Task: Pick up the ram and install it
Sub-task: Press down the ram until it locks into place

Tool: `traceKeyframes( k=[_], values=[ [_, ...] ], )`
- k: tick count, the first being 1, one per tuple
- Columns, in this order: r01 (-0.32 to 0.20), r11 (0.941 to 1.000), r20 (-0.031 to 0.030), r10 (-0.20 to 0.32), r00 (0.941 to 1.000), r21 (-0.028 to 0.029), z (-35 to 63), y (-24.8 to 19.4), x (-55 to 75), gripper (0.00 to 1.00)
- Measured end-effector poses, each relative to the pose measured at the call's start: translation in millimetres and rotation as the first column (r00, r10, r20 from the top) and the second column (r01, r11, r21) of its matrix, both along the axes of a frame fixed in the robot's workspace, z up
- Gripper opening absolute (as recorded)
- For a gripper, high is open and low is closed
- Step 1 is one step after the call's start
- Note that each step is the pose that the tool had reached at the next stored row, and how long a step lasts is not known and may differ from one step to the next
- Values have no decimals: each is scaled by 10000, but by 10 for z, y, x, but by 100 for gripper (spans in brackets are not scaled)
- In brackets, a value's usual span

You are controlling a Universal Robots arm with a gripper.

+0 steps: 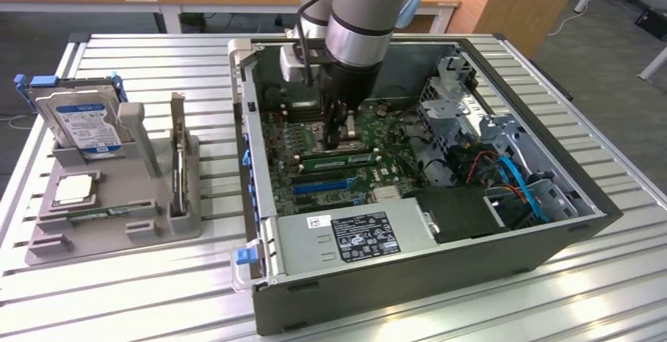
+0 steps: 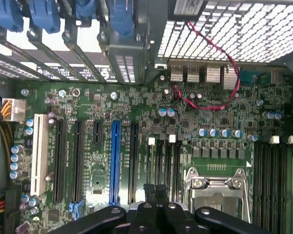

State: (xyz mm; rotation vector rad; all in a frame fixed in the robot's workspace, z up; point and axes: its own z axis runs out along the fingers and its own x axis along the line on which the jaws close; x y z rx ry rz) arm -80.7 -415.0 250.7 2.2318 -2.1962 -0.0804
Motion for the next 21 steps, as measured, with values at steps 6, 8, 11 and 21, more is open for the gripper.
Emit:
traceKeyframes(
  k=[6, 8, 11, 21],
  values=[
    [1, 10000, -1, -1, 10000, 1, -1, 0, 155, 11],
    [-1, 10000, -2, 1, 10000, 1, 0, 0, 211, 11],
    [0, 10000, -4, 0, 10000, 1, 0, 0, 294, 11],
    [0, 10000, -3, 0, 10000, 1, -1, 0, 342, 11]
  ],
)
